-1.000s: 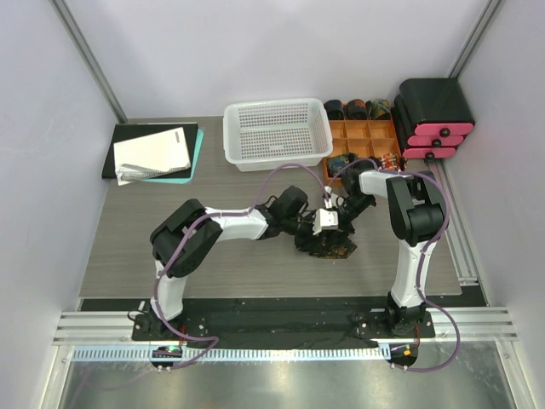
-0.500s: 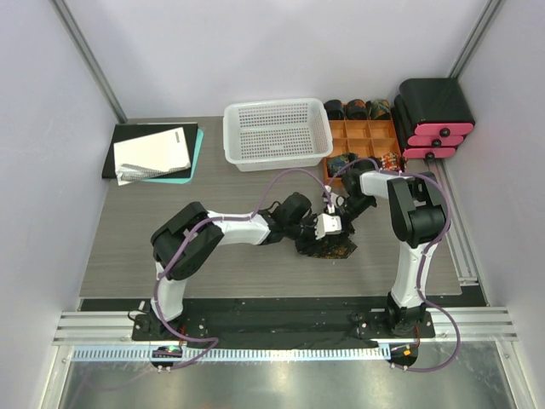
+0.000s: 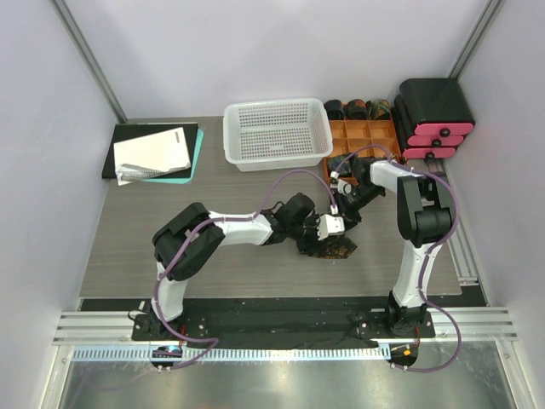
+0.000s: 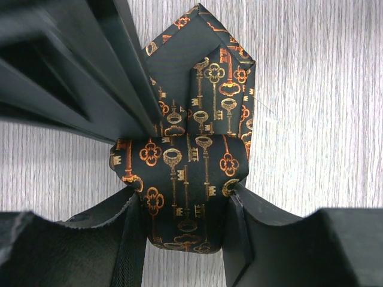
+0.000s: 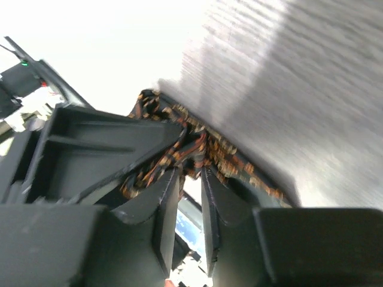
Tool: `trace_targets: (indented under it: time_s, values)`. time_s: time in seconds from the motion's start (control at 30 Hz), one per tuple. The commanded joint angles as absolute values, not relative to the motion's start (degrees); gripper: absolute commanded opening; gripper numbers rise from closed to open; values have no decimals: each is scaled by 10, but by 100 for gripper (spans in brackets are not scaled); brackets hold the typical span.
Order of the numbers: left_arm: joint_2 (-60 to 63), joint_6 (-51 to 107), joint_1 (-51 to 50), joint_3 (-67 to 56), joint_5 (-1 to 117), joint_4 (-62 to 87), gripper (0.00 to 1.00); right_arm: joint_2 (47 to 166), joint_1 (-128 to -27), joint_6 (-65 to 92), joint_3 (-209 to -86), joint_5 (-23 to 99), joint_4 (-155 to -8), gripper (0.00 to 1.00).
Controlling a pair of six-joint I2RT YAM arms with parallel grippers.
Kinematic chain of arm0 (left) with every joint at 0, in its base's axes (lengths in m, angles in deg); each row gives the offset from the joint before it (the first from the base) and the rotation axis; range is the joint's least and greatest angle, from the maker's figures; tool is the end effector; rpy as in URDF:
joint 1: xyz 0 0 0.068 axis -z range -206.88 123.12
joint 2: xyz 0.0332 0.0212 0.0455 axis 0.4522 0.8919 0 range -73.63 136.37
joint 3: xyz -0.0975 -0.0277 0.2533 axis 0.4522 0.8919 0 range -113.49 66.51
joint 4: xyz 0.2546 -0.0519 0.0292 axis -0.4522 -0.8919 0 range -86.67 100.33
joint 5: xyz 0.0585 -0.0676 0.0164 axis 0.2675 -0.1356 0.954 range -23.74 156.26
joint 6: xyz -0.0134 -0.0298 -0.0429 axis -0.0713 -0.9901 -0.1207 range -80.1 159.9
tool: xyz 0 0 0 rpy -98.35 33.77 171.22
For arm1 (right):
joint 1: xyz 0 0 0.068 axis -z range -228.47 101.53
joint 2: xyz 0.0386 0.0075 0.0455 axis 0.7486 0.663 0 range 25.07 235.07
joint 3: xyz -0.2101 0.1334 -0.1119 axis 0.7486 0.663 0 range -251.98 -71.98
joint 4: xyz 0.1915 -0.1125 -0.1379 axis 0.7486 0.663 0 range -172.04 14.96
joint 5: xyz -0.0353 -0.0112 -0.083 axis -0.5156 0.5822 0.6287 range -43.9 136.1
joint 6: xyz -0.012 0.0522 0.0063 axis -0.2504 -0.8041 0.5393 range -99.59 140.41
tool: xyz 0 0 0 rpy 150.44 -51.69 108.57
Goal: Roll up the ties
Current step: Roll the tie at the center of the board.
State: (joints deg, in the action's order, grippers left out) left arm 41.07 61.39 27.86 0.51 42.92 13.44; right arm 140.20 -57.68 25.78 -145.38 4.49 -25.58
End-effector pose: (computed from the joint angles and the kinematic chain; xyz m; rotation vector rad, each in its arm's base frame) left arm 0.2262 -0.3444 0.1327 1.6444 1.7673 -0.7569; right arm 0.3323 0.0778 0.1347 0.2788 -2.7782 -1.0530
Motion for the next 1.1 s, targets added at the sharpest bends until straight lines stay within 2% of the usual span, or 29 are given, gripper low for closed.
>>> trace_targets:
  time_s: [0.0, 0.17, 0.43, 0.53, 0.6, 0.63, 0.67, 0.73, 0.8, 0.9, 1.07]
  values:
    - [506, 641, 288, 46, 500, -31, 22, 1348, -557, 281, -1481, -9, -196, 32]
    - [514, 642, 288, 36, 500, -42, 22, 1325, -555, 263, -1465, -36, -201, 46]
    - [515, 641, 286, 29, 493, -49, 22, 1309, -560, 262, -1404, -8, -227, 46]
    - [510, 638, 281, 27, 485, -49, 24, 1318, -561, 263, -1387, 25, -250, 41]
    - [505, 630, 278, 22, 479, -49, 27, 1326, -560, 264, -1377, 56, -263, 33]
    - [498, 628, 273, 21, 476, -50, 30, 1332, -561, 263, -1375, 65, -272, 30]
    - [493, 626, 271, 18, 474, -49, 32, 1335, -561, 264, -1375, 83, -274, 20]
    - [476, 623, 265, 15, 468, -49, 41, 1346, -559, 264, -1371, 96, -277, 8]
    - [463, 621, 259, 11, 463, -47, 52, 1351, -557, 263, -1370, 120, -286, 2]
    - [428, 614, 252, 9, 440, -36, 63, 1358, -552, 262, -1373, 144, -292, 1]
    - [372, 610, 251, -7, 404, -2, 70, 1377, -538, 264, -1372, 169, -302, 1]
